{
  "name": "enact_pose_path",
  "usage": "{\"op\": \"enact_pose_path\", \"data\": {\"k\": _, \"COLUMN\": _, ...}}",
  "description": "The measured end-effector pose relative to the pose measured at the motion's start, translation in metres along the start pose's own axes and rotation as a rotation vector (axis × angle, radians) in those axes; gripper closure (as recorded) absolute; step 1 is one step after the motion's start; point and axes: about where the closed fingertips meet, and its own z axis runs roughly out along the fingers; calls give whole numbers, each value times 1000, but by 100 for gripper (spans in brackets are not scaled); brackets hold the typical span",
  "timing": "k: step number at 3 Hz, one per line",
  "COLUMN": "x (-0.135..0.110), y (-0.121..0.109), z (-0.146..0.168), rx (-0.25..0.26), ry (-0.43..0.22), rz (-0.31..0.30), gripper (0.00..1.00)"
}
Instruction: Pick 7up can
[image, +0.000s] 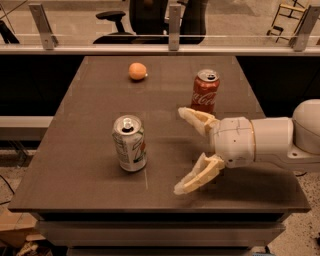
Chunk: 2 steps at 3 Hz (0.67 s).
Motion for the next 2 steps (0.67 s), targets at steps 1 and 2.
{"op": "enact_pose_path", "data": {"k": 1, "x": 0, "y": 0, "z": 2, "rx": -6, "ry": -4, "rz": 1, "gripper": 0}}
{"op": "enact_pose_path", "data": {"k": 2, "x": -7, "y": 5, "z": 13, "rx": -36, "ry": -17, "rz": -15, "gripper": 0}}
